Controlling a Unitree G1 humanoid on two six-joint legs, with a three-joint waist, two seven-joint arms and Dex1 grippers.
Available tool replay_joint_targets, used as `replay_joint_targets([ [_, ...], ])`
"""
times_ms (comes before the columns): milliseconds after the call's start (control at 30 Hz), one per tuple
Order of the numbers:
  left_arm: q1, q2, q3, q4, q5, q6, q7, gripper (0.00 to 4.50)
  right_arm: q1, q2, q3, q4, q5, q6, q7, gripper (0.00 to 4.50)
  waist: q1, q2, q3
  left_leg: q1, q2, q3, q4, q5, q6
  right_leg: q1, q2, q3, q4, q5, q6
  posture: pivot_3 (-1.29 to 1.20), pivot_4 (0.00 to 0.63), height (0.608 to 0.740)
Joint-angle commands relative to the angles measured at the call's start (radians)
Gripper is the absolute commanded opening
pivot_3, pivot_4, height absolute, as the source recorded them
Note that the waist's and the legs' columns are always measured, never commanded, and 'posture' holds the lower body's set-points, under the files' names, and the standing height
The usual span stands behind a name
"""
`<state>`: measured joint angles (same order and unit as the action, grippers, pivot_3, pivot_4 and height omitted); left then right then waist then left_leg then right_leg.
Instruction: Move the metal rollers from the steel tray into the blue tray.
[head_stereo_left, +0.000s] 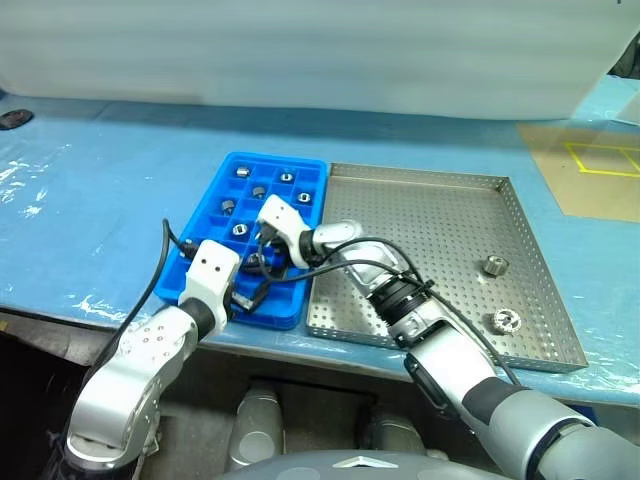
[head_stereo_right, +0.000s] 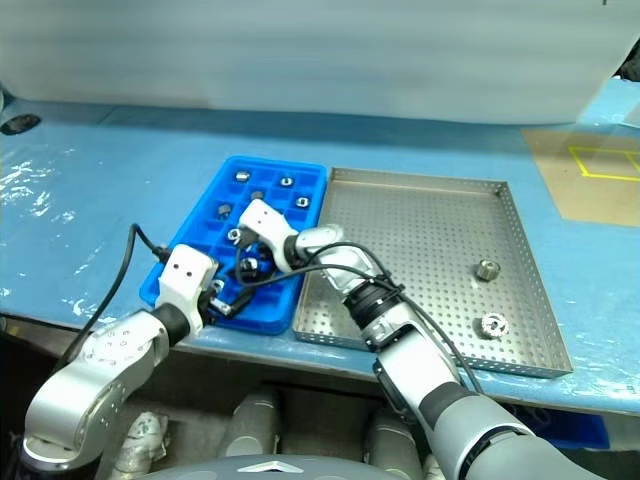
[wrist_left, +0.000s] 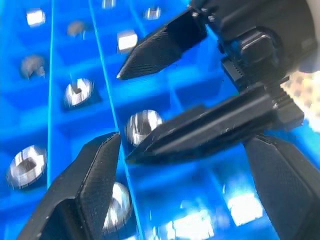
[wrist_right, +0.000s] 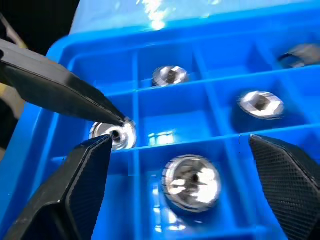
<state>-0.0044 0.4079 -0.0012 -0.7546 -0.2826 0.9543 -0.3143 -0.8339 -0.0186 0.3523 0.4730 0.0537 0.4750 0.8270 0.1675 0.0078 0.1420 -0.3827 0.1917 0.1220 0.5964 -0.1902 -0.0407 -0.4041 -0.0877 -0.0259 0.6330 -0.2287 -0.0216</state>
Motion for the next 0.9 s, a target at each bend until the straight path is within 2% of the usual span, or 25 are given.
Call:
replay_joint_targets([
  [33,-0.089,0.013,-0.029,0.055,-0.018,-0.062,-0.054,4.07,0.037,-0.066,-0.08,-0.131,0.046,-0.039,0.014,4.49,-0.003,-0.001,0.0,0.0,-0.001,0.001,0.0,0.0,0.0,0.0,0.0,0.001,0.0,0.0,0.0,0.15,0.15,0.74],
  [200,-0.211,0.009,-0.087,0.184,-0.027,-0.135,-0.137,4.07,0.138,-0.209,-0.147,-0.276,0.043,-0.021,-0.016,4.49,-0.032,-0.001,-0.001,-0.001,-0.001,0.001,0.0,0.01,-0.006,-0.001,0.002,0.001,0.002,0.005,-0.005,0.04,0.15,0.74],
  [467,-0.358,-0.007,-0.209,0.39,0.001,-0.266,-0.253,4.07,0.177,-0.447,-0.25,-0.474,0.06,0.368,-0.061,4.49,-0.107,-0.001,0.0,-0.003,0.004,0.001,0.0,0.01,-0.006,-0.002,0.01,0.003,-0.003,0.005,-0.006,-0.16,0.15,0.74],
  [600,-0.416,-0.028,-0.254,0.476,0.023,-0.328,-0.292,4.07,0.198,-0.541,-0.295,-0.548,0.079,0.448,-0.058,4.49,-0.135,-0.001,0.0,-0.001,0.007,0.003,0.0,0.01,-0.006,-0.001,0.013,0.003,-0.004,0.006,-0.008,-0.21,0.15,0.74],
  [900,-0.449,-0.055,-0.298,0.565,0.056,-0.404,-0.355,4.07,0.356,-0.759,-0.397,-0.73,0.23,0.713,0.015,4.49,-0.156,-0.001,0.0,0.001,0.009,0.005,0.0,0.009,-0.004,0.001,0.014,0.004,-0.008,0.008,-0.01,-0.28,0.15,0.74],
])
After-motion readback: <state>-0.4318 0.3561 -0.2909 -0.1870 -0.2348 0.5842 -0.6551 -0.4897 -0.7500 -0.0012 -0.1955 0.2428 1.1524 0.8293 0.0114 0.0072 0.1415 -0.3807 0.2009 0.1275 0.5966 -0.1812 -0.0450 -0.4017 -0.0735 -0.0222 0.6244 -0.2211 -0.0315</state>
